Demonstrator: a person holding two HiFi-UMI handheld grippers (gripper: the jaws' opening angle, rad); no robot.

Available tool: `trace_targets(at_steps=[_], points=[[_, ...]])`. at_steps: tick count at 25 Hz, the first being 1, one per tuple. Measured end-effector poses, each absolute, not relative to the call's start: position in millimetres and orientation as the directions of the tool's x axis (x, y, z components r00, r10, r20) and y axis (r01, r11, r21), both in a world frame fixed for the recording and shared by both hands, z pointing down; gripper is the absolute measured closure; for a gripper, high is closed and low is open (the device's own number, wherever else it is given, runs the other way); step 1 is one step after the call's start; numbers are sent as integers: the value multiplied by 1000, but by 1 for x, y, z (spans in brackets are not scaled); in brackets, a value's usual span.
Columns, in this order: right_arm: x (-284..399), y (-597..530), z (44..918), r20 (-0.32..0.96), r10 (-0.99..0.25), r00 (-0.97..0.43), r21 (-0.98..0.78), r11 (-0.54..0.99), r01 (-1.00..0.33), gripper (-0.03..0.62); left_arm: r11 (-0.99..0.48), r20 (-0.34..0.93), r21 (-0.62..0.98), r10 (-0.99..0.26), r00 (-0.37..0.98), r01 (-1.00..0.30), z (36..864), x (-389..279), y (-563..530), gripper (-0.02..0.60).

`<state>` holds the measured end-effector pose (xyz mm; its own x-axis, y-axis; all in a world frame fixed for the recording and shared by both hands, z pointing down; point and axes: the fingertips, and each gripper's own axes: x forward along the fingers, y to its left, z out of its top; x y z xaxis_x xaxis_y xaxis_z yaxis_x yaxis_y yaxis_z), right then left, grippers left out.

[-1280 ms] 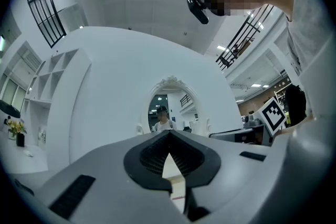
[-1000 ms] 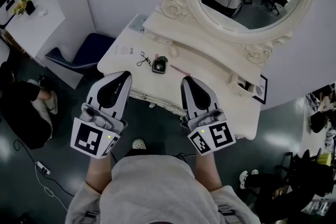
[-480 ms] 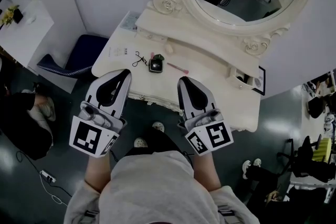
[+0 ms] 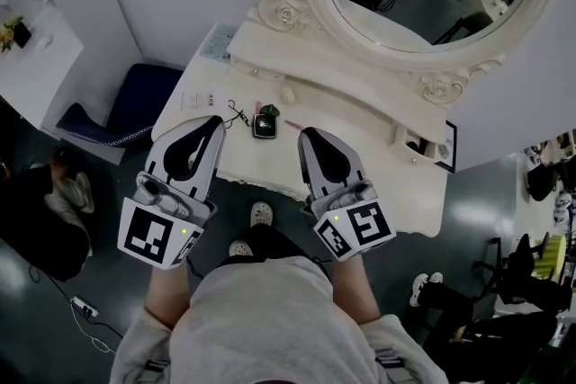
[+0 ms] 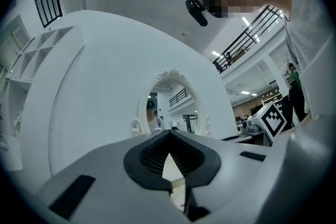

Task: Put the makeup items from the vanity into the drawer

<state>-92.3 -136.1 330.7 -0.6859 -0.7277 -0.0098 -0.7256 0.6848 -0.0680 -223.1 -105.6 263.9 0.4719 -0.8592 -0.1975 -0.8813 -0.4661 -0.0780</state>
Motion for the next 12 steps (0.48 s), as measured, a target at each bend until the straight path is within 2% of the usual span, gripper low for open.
trace_targets(at_steps=[12], points=[[-108,-194,382,157,-683,-713,-104,707,-700,568,-426,-166,-39,-889,427,-904,282,-236,-153,568]])
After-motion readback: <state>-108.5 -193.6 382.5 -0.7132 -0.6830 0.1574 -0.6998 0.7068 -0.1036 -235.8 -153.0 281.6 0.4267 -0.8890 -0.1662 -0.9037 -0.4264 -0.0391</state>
